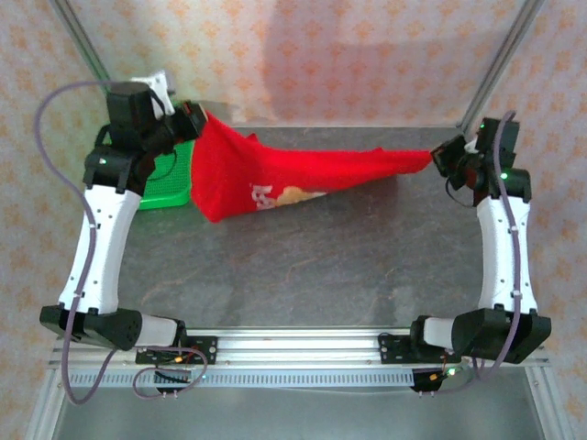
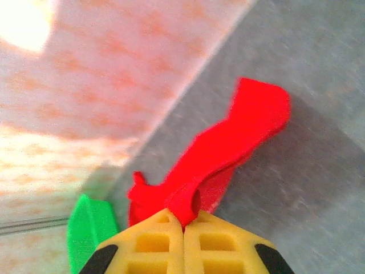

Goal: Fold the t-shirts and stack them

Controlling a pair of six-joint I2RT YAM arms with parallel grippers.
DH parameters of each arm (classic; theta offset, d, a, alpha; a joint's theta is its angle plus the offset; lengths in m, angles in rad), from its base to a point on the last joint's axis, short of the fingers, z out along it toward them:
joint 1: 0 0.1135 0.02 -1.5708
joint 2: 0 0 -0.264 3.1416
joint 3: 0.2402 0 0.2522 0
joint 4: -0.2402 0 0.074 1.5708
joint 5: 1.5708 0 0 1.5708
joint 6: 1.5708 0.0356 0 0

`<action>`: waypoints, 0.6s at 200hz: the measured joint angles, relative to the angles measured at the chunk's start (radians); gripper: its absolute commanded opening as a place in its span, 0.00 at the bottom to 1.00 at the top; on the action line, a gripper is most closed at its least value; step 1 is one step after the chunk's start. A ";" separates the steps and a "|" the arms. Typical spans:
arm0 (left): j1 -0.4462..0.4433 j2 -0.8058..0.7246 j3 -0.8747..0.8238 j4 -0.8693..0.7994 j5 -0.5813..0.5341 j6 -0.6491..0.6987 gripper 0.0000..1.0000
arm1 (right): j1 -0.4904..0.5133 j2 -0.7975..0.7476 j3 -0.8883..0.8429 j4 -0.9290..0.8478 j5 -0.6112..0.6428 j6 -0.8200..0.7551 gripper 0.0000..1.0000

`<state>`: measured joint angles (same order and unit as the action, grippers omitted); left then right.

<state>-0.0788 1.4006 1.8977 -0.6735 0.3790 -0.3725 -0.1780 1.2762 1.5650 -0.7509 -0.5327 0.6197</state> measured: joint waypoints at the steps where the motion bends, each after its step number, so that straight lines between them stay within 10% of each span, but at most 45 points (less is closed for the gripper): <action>1: 0.000 0.002 0.005 0.000 -0.001 0.003 0.00 | 0.000 0.000 0.007 0.001 -0.002 0.001 0.00; 120: 0.001 0.188 0.559 -0.040 -0.067 0.134 0.00 | 0.000 0.126 0.565 -0.055 -0.044 0.025 0.00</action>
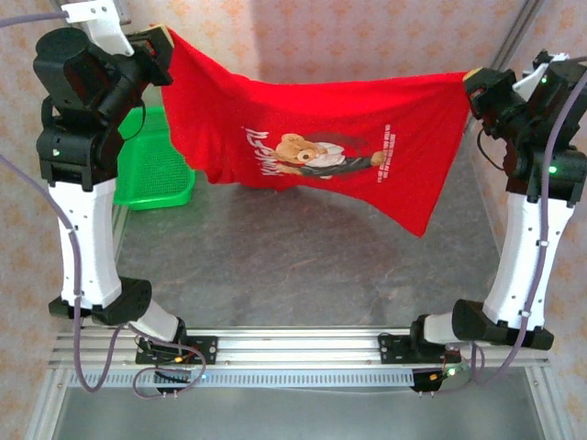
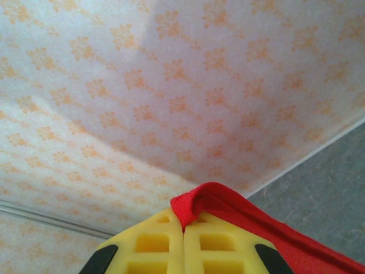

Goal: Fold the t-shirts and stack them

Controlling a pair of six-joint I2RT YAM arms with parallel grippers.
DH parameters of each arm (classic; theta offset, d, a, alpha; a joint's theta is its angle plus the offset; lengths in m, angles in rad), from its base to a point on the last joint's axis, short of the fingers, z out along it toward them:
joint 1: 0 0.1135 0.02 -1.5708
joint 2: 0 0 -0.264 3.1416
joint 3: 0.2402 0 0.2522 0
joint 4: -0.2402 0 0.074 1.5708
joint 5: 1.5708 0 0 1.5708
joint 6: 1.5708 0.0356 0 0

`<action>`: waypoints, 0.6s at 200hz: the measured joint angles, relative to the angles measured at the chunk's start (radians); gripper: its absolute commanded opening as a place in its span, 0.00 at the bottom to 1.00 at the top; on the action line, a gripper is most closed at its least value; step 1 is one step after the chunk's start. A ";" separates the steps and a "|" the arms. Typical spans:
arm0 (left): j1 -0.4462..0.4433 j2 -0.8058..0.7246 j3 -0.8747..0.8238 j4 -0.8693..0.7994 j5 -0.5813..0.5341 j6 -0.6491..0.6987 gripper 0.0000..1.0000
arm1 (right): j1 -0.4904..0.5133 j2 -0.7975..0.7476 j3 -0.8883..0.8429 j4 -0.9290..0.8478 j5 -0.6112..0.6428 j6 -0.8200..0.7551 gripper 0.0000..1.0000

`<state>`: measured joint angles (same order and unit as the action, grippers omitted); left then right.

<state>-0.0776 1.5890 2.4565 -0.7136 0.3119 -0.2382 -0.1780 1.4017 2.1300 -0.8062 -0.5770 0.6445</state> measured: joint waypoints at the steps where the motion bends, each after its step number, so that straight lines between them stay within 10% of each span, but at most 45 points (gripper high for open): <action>1: 0.000 0.005 0.004 0.002 0.002 -0.002 0.00 | 0.000 0.002 0.003 0.000 0.000 -0.001 0.00; 120: 0.014 0.547 0.357 0.143 0.105 -0.140 0.00 | -0.087 0.584 0.401 0.011 -0.055 0.000 0.00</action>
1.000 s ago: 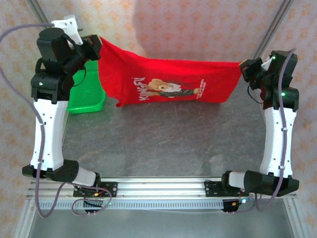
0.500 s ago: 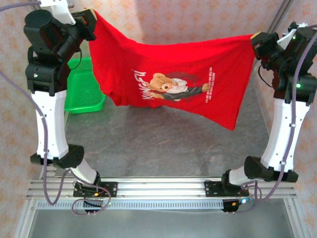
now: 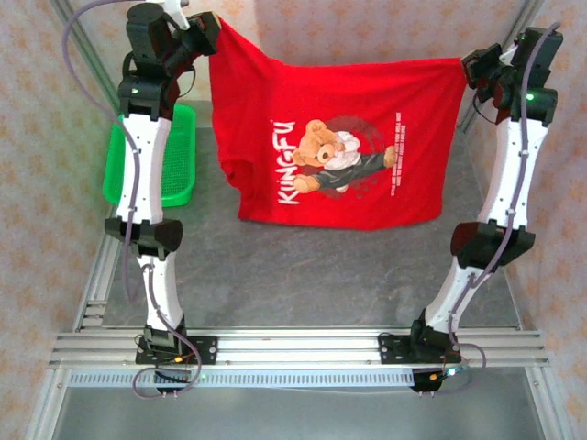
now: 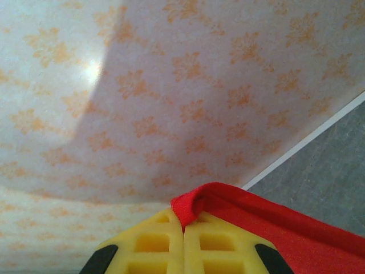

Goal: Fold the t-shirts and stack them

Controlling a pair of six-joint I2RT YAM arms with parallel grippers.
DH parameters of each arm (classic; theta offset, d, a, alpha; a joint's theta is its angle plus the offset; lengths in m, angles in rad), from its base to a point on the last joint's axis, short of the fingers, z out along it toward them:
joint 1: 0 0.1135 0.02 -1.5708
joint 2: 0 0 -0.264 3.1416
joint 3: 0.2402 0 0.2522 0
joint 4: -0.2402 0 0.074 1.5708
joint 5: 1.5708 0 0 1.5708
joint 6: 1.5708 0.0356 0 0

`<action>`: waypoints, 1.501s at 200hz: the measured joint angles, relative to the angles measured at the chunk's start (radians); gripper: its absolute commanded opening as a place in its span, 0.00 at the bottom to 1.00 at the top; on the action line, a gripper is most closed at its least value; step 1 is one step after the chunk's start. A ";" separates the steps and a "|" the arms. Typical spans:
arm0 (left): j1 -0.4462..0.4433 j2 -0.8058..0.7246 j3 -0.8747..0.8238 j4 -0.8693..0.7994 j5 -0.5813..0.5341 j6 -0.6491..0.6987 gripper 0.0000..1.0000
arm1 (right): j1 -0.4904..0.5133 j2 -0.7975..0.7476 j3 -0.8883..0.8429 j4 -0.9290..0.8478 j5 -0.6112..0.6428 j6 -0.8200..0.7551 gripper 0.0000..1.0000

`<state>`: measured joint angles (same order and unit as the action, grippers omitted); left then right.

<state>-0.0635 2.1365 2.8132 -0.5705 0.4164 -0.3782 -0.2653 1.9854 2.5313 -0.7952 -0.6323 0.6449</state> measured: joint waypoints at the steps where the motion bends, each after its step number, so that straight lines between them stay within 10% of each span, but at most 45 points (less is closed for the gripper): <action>1: 0.001 0.006 0.006 0.002 0.003 -0.003 0.00 | 0.000 0.003 0.003 0.002 -0.001 0.001 0.00; 114: 0.045 0.000 0.042 0.133 0.076 -0.005 0.00 | -0.124 0.115 0.130 0.277 -0.151 0.211 0.00; 162: 0.046 -0.137 -0.044 0.032 0.134 0.089 0.00 | -0.134 -0.047 -0.158 0.231 -0.207 0.111 0.00; 246: -0.024 -0.852 -1.437 0.116 0.074 0.138 0.00 | -0.137 -0.574 -1.239 0.282 -0.220 -0.054 0.00; 300: -0.024 -1.286 -1.967 0.032 -0.103 -0.011 0.00 | -0.138 -0.821 -1.643 0.137 -0.124 -0.138 0.00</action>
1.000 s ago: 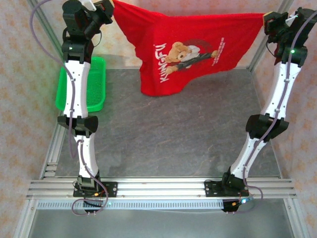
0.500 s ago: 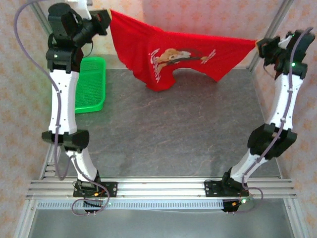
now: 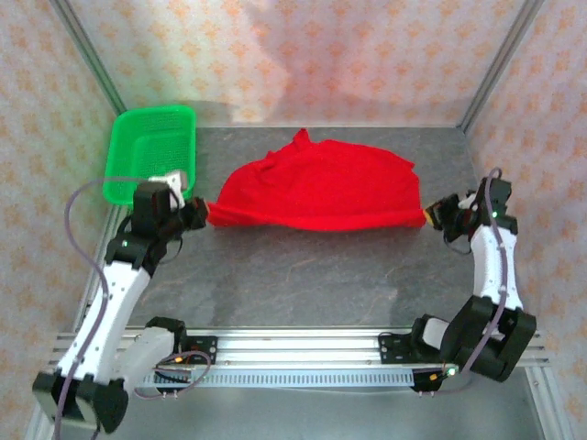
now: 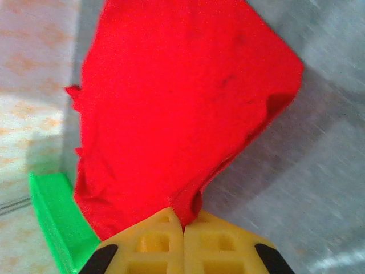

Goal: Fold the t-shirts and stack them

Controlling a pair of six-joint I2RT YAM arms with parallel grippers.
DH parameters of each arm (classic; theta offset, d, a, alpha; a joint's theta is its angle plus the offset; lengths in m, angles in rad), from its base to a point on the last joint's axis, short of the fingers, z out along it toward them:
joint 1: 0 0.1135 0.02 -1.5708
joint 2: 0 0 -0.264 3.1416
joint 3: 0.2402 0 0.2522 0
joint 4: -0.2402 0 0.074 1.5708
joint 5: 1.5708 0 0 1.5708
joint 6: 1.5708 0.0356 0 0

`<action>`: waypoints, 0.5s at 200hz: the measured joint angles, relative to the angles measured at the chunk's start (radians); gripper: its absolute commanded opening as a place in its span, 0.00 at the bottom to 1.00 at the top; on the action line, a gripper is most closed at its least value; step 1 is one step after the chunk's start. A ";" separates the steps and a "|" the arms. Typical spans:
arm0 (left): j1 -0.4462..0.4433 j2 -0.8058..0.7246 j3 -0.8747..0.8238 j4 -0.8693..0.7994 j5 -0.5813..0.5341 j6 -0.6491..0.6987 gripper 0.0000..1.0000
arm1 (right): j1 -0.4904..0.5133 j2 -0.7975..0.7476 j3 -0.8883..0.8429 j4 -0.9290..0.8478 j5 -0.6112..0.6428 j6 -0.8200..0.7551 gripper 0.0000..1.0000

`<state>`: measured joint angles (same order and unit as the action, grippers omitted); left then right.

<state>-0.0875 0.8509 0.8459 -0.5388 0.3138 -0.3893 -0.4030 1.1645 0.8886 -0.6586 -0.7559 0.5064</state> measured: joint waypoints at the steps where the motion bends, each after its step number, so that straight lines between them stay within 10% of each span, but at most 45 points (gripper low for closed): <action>1: 0.000 -0.010 -0.009 -0.004 -0.005 -0.004 0.00 | 0.000 -0.003 -0.005 -0.002 0.002 0.000 0.00; 100: 0.000 -0.142 -0.331 -0.158 -0.191 -0.311 0.01 | 0.000 -0.129 -0.249 -0.156 0.179 0.002 0.00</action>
<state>-0.0875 0.7086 0.5152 -0.6971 0.1226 -0.7006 -0.4030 1.0359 0.6392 -0.8146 -0.5766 0.5087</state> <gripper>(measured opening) 0.041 0.051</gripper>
